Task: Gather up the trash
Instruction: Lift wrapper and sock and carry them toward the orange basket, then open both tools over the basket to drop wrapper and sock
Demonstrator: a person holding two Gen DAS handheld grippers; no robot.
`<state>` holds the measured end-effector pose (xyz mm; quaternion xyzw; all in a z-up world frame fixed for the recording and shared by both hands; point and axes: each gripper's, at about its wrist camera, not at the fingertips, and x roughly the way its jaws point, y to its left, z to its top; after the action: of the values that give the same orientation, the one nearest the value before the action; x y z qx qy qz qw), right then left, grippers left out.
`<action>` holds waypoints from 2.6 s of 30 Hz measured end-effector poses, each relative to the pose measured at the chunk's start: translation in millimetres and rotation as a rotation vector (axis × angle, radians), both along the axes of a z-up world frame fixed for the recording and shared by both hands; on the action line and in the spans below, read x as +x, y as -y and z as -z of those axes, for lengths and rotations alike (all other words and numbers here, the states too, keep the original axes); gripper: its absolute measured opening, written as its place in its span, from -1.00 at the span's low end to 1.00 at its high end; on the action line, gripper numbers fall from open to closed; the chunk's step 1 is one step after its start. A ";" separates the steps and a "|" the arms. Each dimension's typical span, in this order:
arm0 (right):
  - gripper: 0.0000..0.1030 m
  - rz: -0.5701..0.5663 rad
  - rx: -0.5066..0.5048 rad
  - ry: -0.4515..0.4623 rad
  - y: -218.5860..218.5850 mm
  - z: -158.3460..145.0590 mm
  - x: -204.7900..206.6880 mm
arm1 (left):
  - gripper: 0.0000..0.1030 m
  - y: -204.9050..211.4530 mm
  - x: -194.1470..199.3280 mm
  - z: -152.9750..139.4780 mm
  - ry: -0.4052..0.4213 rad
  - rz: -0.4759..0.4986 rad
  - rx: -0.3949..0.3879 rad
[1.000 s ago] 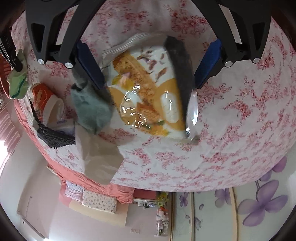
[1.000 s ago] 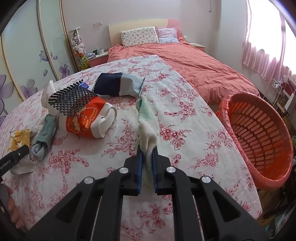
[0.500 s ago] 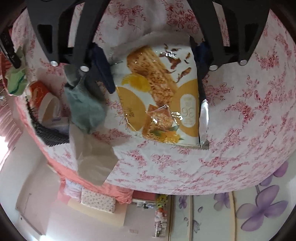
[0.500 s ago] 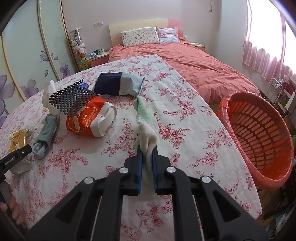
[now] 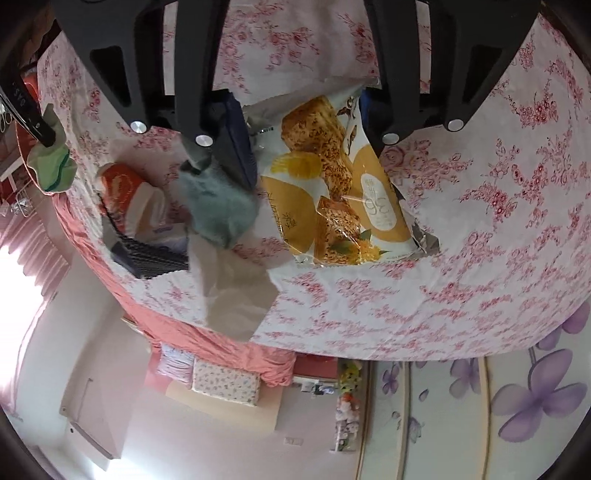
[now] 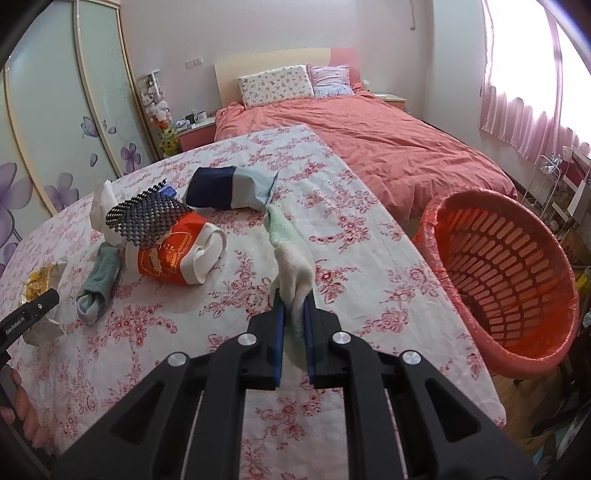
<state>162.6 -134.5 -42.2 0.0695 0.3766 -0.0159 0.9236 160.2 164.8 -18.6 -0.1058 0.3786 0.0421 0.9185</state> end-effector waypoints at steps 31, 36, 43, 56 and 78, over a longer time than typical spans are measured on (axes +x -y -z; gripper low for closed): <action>-0.80 0.193 0.032 0.175 119.6 -59.5 -53.1 | -0.11 192.6 -12.1 -73.7 0.177 0.497 -0.020; -0.80 0.249 0.042 0.197 151.5 -62.9 -60.6 | -0.11 230.2 -9.2 -71.7 0.184 0.577 -0.032; -0.80 0.321 0.054 0.200 195.7 -57.4 -65.8 | -0.11 278.7 -6.6 -65.9 0.180 0.673 -0.036; -0.80 0.377 0.075 0.202 250.1 -43.2 -59.6 | -0.11 360.3 -0.8 -39.9 0.133 0.840 -0.023; -0.20 0.399 0.126 0.169 282.9 -17.2 -40.8 | 0.54 387.4 13.0 -6.6 0.031 0.872 0.019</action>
<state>121.7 -417.4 -25.0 0.2013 0.2771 -0.1689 0.9242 173.3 -222.6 -12.0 0.0719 0.3738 -0.3478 0.8568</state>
